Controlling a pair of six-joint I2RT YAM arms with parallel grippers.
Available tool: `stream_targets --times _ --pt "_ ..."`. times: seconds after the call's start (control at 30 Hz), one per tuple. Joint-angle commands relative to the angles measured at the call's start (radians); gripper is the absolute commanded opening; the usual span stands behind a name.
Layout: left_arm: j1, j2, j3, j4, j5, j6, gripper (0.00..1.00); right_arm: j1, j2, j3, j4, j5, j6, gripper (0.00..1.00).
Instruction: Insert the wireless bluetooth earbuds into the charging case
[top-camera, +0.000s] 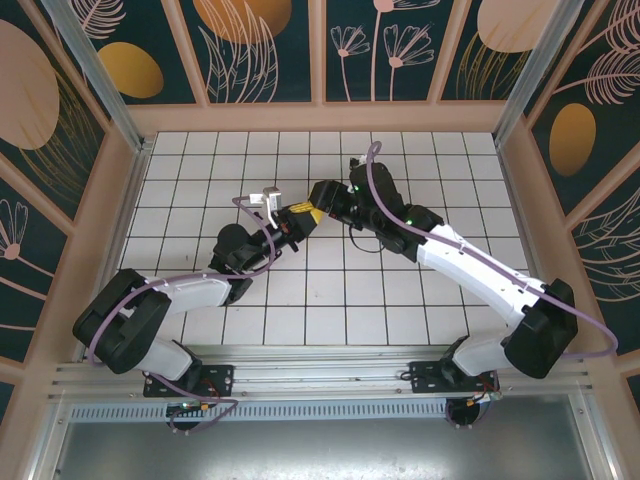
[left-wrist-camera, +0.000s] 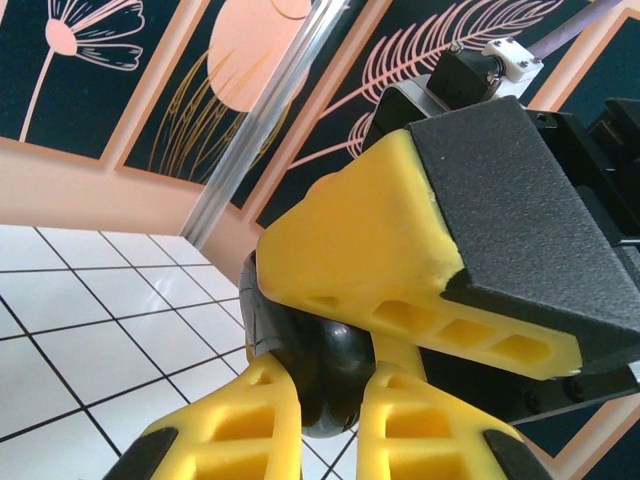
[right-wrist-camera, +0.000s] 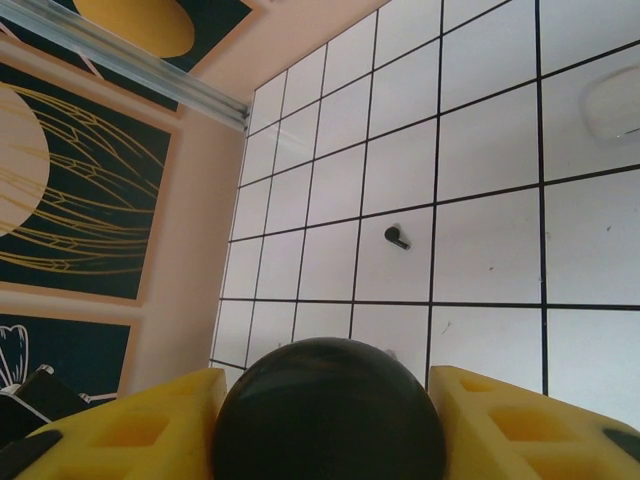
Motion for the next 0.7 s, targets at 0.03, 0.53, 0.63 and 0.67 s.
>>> stream_targets --times 0.03,0.53,0.63,0.67 --pt "0.003 -0.025 0.005 0.045 -0.030 -0.030 0.05 0.024 -0.046 -0.008 0.025 -0.060 -0.002 0.56" --pt "0.008 -0.159 -0.016 -0.052 -0.024 -0.103 0.05 -0.015 -0.292 -0.110 0.114 0.007 -0.091 0.64" --pt "0.008 -0.188 -0.003 -0.088 -0.002 -0.133 0.03 -0.054 -0.347 -0.186 0.202 -0.070 -0.079 0.64" --pt "0.008 -0.194 0.003 -0.090 0.016 -0.149 0.03 -0.068 -0.363 -0.205 0.220 -0.088 -0.065 0.64"
